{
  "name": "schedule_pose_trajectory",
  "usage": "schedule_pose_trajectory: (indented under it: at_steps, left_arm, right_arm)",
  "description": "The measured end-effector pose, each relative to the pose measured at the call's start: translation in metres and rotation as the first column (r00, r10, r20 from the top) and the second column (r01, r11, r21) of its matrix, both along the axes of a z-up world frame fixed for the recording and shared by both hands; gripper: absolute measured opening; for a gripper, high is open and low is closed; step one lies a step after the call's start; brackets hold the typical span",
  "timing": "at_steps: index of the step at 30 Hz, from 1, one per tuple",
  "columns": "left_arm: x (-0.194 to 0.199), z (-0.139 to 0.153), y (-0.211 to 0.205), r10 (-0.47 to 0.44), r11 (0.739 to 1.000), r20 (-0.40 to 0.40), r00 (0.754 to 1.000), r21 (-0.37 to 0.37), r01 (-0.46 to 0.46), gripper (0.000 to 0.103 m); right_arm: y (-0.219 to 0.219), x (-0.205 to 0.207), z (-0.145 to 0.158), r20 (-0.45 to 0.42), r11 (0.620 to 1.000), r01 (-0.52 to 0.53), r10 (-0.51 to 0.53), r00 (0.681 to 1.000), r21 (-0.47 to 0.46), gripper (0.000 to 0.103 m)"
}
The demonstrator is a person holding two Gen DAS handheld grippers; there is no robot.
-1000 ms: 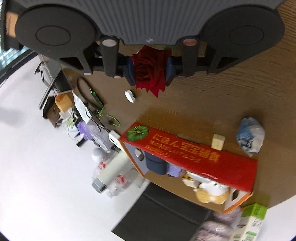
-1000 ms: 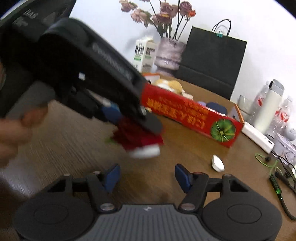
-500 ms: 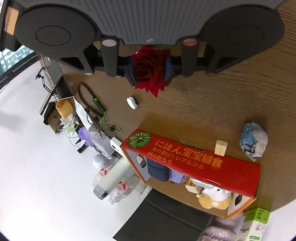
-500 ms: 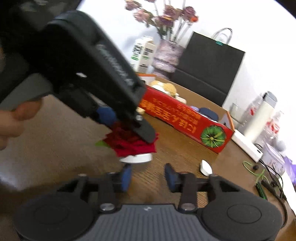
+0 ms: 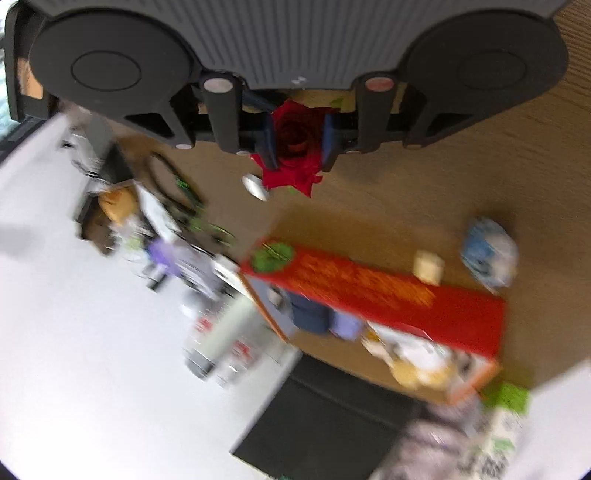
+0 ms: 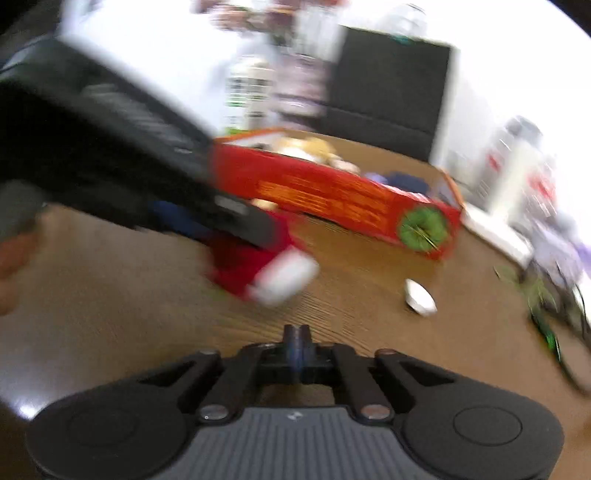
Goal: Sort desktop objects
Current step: 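Lift the rose with the left tool while the right tool grasps the white round disc, then lower the rose onto the table with the left tool while the right tool sets the disc down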
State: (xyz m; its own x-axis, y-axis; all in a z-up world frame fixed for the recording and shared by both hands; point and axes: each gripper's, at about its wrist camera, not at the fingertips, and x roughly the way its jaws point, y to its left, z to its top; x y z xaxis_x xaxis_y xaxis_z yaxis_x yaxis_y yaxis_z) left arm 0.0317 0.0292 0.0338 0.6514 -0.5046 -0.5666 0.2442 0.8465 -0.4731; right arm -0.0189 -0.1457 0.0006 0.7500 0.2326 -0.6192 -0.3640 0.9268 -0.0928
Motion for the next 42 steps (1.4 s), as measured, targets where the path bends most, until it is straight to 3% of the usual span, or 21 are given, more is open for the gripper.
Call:
schedule_pose_trajectory:
  at_steps: [2, 5, 9, 10, 13, 18, 20, 24, 27, 30, 33, 36, 42]
  left_arm:
    - [0.001, -0.001, 0.004, -0.010, 1.000, -0.006, 1.000, 0.007, 0.010, 0.024]
    - [0.006, -0.013, 0.011, -0.021, 0.998, -0.067, 0.998, -0.066, 0.017, 0.024]
    - [0.012, -0.030, 0.014, -0.009, 0.995, -0.114, 0.993, -0.100, -0.003, 0.024]
    - [0.013, -0.034, 0.016, -0.014, 0.993, -0.129, 0.992, -0.120, -0.002, 0.024]
    - [0.015, -0.041, 0.018, -0.014, 0.988, -0.139, 0.990, -0.154, -0.008, 0.025]
    - [0.015, -0.037, 0.019, 0.008, 0.994, -0.118, 0.993, -0.106, -0.021, 0.025]
    - [0.013, -0.036, 0.018, 0.013, 0.996, -0.105, 0.994, -0.090, -0.022, 0.025]
    - [0.011, -0.038, 0.018, 0.013, 0.996, -0.101, 0.995, -0.090, -0.022, 0.025]
    - [0.011, -0.040, 0.021, 0.017, 0.994, -0.105, 0.994, -0.103, -0.028, 0.025]
    - [0.011, -0.040, 0.021, 0.018, 0.994, -0.103, 0.995, -0.104, -0.029, 0.025]
    - [0.010, -0.040, 0.020, 0.016, 0.994, -0.098, 0.995, -0.102, -0.026, 0.025]
    - [0.009, -0.040, 0.021, 0.011, 0.994, -0.103, 0.995, -0.109, -0.022, 0.025]
    - [0.007, -0.041, 0.014, 0.016, 0.995, -0.098, 0.995, -0.097, -0.026, 0.025]
  right_arm:
    - [-0.010, -0.001, 0.000, 0.011, 0.999, 0.033, -0.033, 0.999, 0.030, 0.000]
    - [-0.011, -0.009, 0.004, 0.015, 0.998, -0.035, 0.034, 0.999, 0.056, 0.007]
    - [-0.009, -0.022, 0.016, 0.080, 0.993, -0.067, 0.059, 0.995, 0.098, 0.038]
    - [-0.012, -0.022, 0.019, 0.083, 0.989, -0.068, 0.057, 0.995, 0.132, 0.040]
    - [-0.012, -0.013, 0.017, 0.047, 0.985, -0.044, 0.037, 0.998, 0.167, 0.038]
    - [-0.008, -0.007, 0.010, 0.015, 0.984, -0.028, 0.026, 1.000, 0.174, 0.038]
    - [-0.010, -0.002, 0.010, -0.010, 0.974, 0.009, -0.007, 1.000, 0.225, 0.038]
    - [-0.024, 0.010, 0.007, -0.053, 0.944, 0.099, -0.087, 0.995, 0.315, 0.038]
    - [-0.029, 0.017, 0.006, -0.065, 0.940, 0.118, -0.103, 0.993, 0.319, 0.037]
    - [-0.030, 0.021, 0.004, -0.108, 0.922, 0.112, -0.077, 0.991, 0.371, 0.019]
    - [-0.028, 0.021, 0.003, -0.107, 0.923, 0.119, -0.085, 0.991, 0.367, 0.018]
    - [-0.035, 0.015, 0.012, -0.109, 0.895, 0.093, -0.050, 0.993, 0.436, 0.019]
    - [-0.023, 0.019, 0.008, -0.106, 0.922, 0.094, -0.059, 0.993, 0.376, 0.020]
